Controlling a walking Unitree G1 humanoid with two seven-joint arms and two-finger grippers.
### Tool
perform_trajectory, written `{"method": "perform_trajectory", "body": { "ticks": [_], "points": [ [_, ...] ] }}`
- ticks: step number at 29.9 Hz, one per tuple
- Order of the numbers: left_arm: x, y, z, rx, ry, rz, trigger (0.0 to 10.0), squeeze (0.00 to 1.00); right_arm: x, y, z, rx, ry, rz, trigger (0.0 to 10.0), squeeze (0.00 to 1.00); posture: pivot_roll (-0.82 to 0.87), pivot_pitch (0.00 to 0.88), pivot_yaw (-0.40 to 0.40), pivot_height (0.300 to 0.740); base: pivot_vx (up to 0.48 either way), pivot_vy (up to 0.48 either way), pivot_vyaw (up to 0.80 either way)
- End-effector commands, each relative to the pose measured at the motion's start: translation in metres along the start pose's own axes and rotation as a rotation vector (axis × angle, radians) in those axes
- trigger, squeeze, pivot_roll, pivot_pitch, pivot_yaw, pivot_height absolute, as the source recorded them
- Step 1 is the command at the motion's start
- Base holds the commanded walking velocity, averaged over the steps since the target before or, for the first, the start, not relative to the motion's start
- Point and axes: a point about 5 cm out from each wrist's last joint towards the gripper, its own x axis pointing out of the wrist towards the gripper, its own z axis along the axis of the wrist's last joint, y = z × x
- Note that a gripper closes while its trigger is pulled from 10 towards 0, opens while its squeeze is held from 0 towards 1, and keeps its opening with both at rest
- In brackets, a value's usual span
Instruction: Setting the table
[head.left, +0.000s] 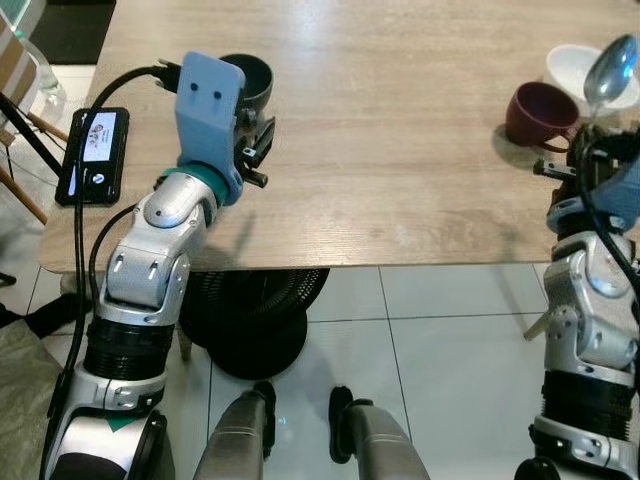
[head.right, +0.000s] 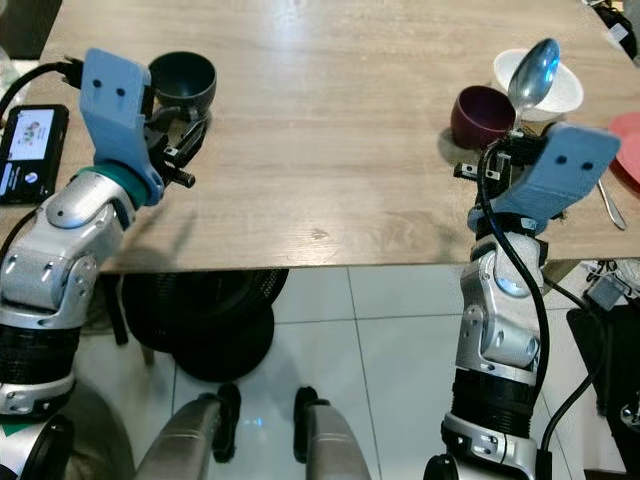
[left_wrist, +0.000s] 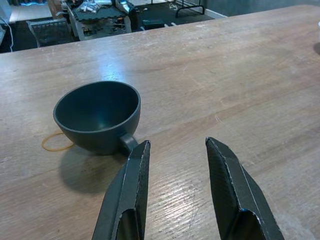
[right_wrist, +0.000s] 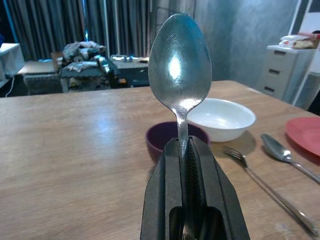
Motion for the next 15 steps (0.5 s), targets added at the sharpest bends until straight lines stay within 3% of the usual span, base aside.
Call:
{"method": "perform_trajectory", "body": {
  "ticks": [1, 6, 15],
  "points": [
    [0.0019, -0.0031, -0.0041, 0.011, 0.003, -0.001, 10.0, 0.00, -0.0027, -0.0054, -0.0049, 0.000, 0.005, -0.025, 10.0, 0.00, 0.04, 0.086, 0.012, 0.740, 0.000, 0.000, 0.00],
    [0.0025, -0.0001, -0.0057, 0.015, 0.003, 0.016, 10.0, 0.00, -0.0021, -0.0029, -0.0085, 0.013, 0.019, -0.016, 10.0, 0.00, 0.05, 0.082, 0.006, 0.740, 0.000, 0.000, -0.10],
    [0.0046, 0.0009, -0.0068, 0.020, -0.006, 0.024, 10.0, 0.00, -0.0012, -0.0035, -0.0114, 0.027, 0.032, -0.013, 10.0, 0.00, 0.04, 0.083, 0.007, 0.740, 0.000, 0.000, -0.80]
  ]
}}
